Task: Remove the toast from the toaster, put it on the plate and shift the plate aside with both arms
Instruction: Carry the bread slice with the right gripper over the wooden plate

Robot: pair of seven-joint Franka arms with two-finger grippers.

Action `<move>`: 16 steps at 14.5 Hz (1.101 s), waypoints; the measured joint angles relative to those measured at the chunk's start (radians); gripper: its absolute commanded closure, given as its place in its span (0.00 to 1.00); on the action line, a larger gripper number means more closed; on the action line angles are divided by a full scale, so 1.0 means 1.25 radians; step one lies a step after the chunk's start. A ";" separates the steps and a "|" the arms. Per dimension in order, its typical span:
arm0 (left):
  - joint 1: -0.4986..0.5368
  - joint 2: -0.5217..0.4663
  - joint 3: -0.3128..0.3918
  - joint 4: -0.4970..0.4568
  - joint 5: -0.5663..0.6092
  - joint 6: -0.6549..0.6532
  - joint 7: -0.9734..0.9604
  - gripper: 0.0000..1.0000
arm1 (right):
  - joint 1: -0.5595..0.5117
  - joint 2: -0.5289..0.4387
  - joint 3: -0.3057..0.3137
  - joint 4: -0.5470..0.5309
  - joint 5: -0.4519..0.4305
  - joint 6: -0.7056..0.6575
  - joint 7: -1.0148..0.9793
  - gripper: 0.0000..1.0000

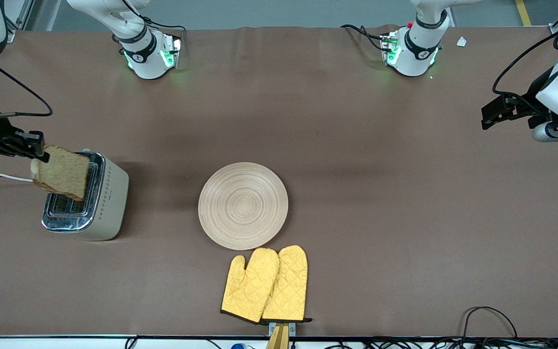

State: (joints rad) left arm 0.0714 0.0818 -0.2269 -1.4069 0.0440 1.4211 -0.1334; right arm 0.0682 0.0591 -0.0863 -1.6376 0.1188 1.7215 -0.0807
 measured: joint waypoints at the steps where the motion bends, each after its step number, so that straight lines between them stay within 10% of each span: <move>1: 0.000 0.000 0.000 0.000 0.000 0.000 0.000 0.00 | 0.011 0.014 0.000 -0.010 0.028 0.019 0.008 1.00; 8: 0.000 0.000 0.000 0.000 0.000 0.000 0.000 0.00 | 0.187 0.111 0.005 -0.224 0.261 0.310 0.072 1.00; 16: 0.001 0.001 0.001 0.000 0.000 -0.001 0.000 0.00 | 0.410 0.226 0.007 -0.225 0.462 0.534 0.233 1.00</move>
State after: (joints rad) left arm 0.0731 0.0826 -0.2257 -1.4065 0.0440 1.4202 -0.1333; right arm 0.5804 0.3419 -0.0776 -1.9182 0.6961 2.3892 0.2103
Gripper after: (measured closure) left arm 0.000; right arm 0.903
